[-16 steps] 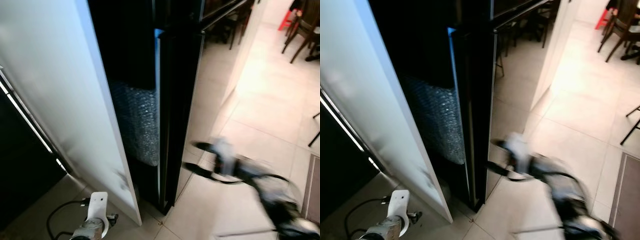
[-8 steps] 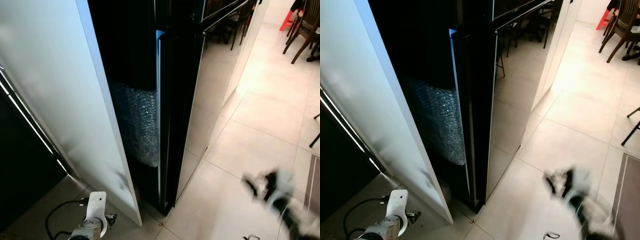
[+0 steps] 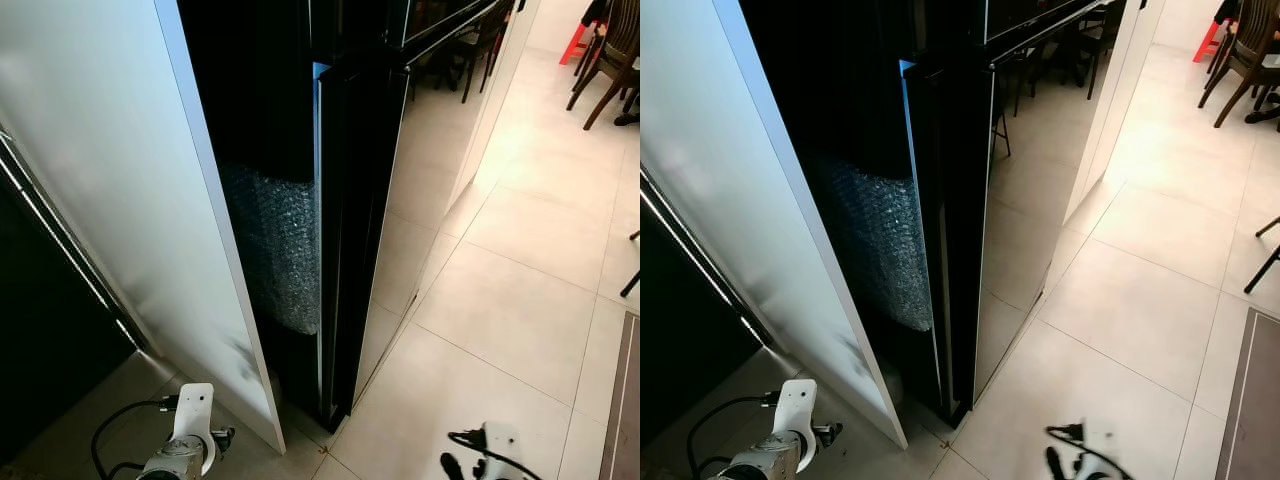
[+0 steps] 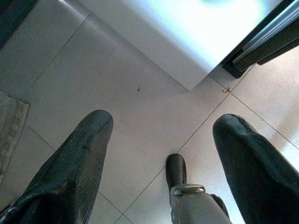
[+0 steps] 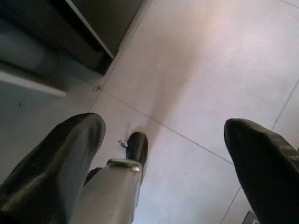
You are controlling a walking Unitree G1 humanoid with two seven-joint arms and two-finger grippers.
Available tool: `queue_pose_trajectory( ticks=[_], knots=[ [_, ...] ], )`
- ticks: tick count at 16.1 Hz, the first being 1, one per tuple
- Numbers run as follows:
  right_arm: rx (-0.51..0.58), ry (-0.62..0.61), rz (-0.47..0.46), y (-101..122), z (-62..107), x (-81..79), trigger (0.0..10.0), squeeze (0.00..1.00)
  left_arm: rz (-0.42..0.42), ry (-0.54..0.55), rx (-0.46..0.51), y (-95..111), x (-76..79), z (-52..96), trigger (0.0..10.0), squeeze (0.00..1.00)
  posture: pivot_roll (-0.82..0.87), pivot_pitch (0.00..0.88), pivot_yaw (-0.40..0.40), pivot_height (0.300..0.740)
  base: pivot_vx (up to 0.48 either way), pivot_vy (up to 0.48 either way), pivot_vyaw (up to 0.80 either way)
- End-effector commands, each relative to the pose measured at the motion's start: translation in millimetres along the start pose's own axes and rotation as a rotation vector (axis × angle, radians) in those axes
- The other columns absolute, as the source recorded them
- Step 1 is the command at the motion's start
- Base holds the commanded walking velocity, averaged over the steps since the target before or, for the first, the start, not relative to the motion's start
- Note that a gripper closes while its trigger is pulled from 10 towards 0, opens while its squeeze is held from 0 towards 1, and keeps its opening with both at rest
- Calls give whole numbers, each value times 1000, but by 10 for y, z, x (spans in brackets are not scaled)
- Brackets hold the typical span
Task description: Restocking fridge
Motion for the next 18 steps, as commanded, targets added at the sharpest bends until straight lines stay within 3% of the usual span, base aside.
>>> queue_pose_trajectory(
  ticks=[1, 4, 18],
  knots=[
    [-20, -9, -3, -66, 3, -17, 10000, 0, -14, 0, -14, -15, -4, 0, 10000, 0, -55, 0, -9, 740, 0, 0, 0],
    [-34, 18, 77, -92, -9, -128, 10000, 0, -17, -13, -13, -9, 11, -1, 10000, 0, -52, 0, -13, 740, 0, -257, 0],
    [-44, -24, 80, -122, 2, -48, 10000, 0, -21, -8, -22, -34, 1, 1, 10000, 0, -65, 0, -6, 740, 0, -480, 0]
  ],
)
Point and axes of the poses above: a point about 5 cm out from each wrist's last joint towards the gripper, its own z axis pointing back from the gripper into the wrist, its own y axis along the axis of the wrist's last joint, x = y × z, the point moved 6 cm from there along -z, pointing out of the wrist towards the gripper, and after that the axes turned 13 degrees about z, right-handed, at the moved point
